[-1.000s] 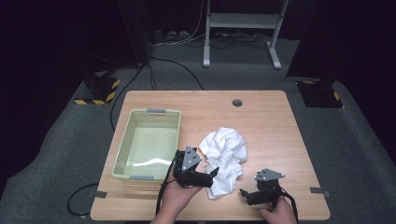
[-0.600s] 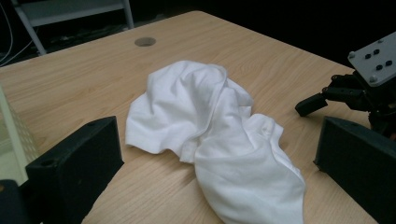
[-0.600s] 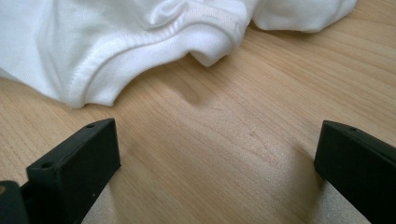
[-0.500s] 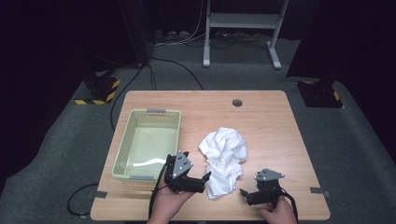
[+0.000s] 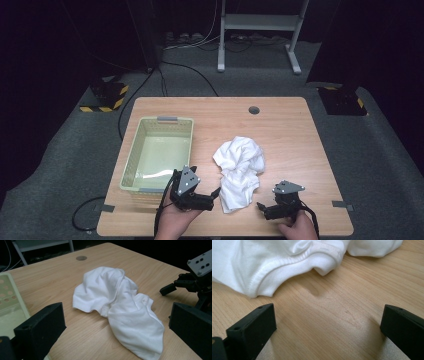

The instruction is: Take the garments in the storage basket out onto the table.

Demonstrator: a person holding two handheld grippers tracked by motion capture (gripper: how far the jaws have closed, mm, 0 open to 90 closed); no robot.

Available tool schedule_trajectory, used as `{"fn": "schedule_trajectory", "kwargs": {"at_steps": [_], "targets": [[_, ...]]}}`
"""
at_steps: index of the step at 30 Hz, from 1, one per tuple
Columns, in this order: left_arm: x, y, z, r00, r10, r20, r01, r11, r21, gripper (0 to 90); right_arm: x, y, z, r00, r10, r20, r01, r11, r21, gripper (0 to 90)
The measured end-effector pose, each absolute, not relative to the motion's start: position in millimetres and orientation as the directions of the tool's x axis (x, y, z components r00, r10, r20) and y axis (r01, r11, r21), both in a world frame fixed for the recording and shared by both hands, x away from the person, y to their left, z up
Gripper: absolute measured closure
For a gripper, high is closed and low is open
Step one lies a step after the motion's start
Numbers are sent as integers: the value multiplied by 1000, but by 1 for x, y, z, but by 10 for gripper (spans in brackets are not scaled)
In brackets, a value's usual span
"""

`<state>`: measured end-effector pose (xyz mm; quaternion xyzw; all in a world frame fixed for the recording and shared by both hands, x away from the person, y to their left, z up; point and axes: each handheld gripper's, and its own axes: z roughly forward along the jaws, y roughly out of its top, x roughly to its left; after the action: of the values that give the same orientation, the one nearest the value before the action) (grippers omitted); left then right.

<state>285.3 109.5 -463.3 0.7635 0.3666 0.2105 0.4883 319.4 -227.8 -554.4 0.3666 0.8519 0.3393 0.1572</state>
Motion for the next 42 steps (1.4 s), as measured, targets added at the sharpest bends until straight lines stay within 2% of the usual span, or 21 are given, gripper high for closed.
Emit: {"fn": "schedule_trajectory", "kwargs": {"at_steps": [15, 26, 42], "targets": [[277, 106, -478, 659, 752, -29, 327, -251, 911, 3, 319, -228, -554, -682, 731, -19, 518, 501, 693, 0], [268, 92, -499, 695, 718, -42, 352, -288, 891, 7, 319, -228, -554, -682, 731, -19, 518, 501, 693, 0], [265, 72, -538, 727, 687, 17, 373, -415, 830, 7, 319, -228, -554, -682, 731, -19, 518, 501, 693, 0]]}}
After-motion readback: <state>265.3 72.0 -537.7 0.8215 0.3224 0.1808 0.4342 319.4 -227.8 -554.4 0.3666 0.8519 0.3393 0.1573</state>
